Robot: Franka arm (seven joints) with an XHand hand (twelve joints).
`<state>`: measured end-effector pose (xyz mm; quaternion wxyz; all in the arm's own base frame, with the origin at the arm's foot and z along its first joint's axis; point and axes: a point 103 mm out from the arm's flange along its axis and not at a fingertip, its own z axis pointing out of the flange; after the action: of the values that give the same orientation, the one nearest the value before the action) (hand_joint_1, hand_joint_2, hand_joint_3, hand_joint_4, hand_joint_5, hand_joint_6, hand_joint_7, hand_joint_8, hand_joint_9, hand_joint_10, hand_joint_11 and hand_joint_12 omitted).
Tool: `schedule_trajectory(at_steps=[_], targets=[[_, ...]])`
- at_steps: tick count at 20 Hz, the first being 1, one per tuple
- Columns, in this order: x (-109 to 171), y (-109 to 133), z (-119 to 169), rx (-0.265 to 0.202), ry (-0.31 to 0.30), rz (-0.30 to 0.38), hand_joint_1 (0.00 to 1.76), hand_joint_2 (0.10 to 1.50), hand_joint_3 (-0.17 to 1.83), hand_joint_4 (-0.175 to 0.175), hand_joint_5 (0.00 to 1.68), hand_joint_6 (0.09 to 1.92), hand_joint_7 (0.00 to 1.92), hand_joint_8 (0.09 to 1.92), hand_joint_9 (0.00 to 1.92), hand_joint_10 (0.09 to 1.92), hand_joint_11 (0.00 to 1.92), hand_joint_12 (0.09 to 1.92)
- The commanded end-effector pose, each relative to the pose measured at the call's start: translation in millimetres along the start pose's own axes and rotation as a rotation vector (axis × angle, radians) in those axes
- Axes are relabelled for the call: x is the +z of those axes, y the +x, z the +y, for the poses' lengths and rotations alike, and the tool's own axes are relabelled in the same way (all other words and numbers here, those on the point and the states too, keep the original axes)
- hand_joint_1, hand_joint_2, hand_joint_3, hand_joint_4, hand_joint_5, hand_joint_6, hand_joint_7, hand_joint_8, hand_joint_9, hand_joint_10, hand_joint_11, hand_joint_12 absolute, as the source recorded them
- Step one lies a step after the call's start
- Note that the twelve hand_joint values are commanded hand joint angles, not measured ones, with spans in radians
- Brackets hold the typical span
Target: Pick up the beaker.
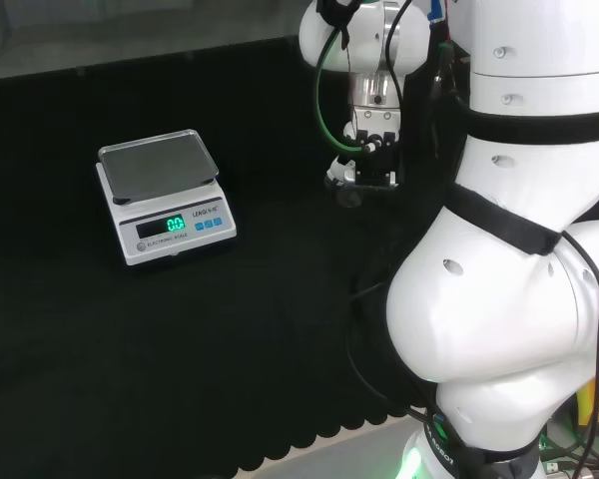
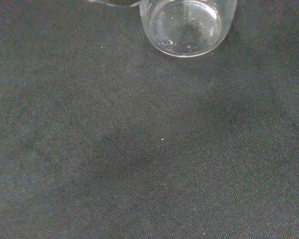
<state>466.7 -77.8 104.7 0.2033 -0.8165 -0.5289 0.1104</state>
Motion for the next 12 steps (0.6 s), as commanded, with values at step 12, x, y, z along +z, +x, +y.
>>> schedule_trajectory(at_steps=[12], targets=[[-69,13,-53,-0.1,-0.15,0.043,1.21,1.14,-0.17,-0.175,0.7,0.83,0.94,0.9,1.34,0.46,1.44,0.59]])
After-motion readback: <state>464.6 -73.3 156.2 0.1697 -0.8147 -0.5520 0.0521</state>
